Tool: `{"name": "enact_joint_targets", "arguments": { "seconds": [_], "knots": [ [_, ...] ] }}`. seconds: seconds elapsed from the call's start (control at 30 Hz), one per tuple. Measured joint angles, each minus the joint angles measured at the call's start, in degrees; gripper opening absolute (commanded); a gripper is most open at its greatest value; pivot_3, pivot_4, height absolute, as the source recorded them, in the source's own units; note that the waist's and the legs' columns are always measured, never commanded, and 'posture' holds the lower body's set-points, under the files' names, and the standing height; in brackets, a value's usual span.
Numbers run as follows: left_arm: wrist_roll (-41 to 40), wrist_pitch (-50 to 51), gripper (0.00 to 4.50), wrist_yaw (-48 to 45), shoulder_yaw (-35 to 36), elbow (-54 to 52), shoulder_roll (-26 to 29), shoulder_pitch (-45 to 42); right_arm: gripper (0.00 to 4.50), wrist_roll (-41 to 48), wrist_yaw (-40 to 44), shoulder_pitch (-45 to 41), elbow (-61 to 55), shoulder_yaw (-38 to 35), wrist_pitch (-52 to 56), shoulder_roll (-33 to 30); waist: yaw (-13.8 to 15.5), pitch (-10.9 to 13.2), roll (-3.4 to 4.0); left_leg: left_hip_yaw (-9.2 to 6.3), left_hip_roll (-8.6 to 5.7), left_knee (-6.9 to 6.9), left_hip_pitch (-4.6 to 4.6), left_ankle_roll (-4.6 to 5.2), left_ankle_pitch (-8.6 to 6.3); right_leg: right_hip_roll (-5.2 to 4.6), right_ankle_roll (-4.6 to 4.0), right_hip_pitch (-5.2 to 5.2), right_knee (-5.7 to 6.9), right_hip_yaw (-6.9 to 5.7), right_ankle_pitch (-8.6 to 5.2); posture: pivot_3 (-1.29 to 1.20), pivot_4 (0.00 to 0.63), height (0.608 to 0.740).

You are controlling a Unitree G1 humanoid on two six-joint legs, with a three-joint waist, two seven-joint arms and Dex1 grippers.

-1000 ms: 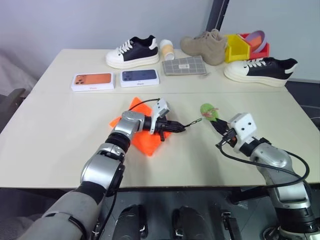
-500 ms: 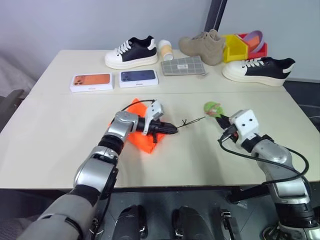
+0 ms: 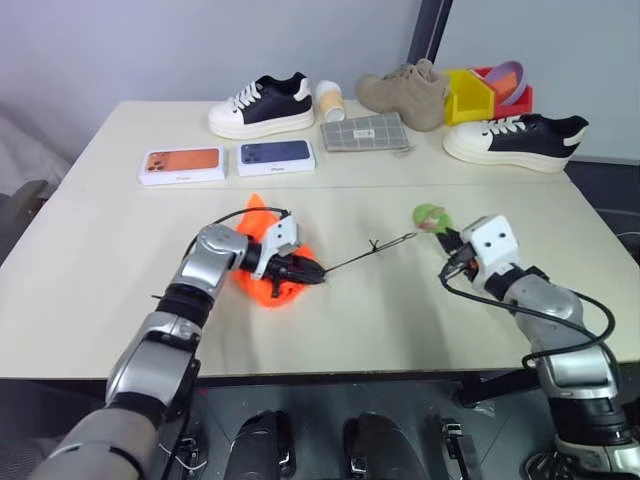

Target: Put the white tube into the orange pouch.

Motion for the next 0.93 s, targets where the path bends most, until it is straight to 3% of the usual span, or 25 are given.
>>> {"name": "enact_joint_targets", "arguments": {
  "seconds": [0.07,0.1,0.37,0.73,0.93],
  "knots": [
    [-1.8,2.7,3.55,0.8,0.9,-3.1,0.0,1.5,2.5,1.3,1.4,0.3,-1.5,0.7,1.3,0.0,0.0,0.0,0.0,0.0,0.01,0.01,0.0,0.0,0.0,0.0,0.0,0.0,0.03,0.03,0.0,0.0,0.15,0.74],
    [-2.6,4.0,3.57,1.4,1.4,-4.3,0.0,2.2,2.95,1.7,1.9,0.4,-2.2,1.1,1.8,0.0,0.0,0.0,0.0,-0.01,0.01,0.02,0.0,0.0,0.0,-0.01,0.0,-0.02,0.05,0.06,0.0,0.0,0.15,0.74],
    [-13.5,18.2,3.57,11.9,13.9,-25.8,5.1,11.5,2.95,2.6,5.1,2.2,-4.2,2.4,1.7,-0.1,-0.1,0.0,-0.01,-0.01,0.01,0.03,0.03,-0.05,0.03,-0.09,0.01,-0.03,0.17,0.09,0.0,0.0,0.15,0.74],
    [-16.5,21.7,3.57,27.7,29.4,-41.1,13.0,33.8,2.95,9.2,13.8,3.8,0.4,-1.6,-2.2,-1.3,0.4,0.0,-0.04,-0.01,-0.02,0.02,0.09,0.15,-0.1,-0.25,-0.01,0.0,0.22,0.08,-0.03,0.0,0.15,0.74],
    [-18.1,21.8,3.57,32.3,31.5,-46.6,13.0,41.8,2.95,10.2,17.6,3.5,5.4,-1.9,-4.6,-1.7,0.2,0.0,-0.04,-0.01,-0.01,-0.01,0.1,0.15,-0.12,-0.27,-0.15,-0.03,0.22,0.09,-0.1,0.0,0.15,0.74]
  ]
}}
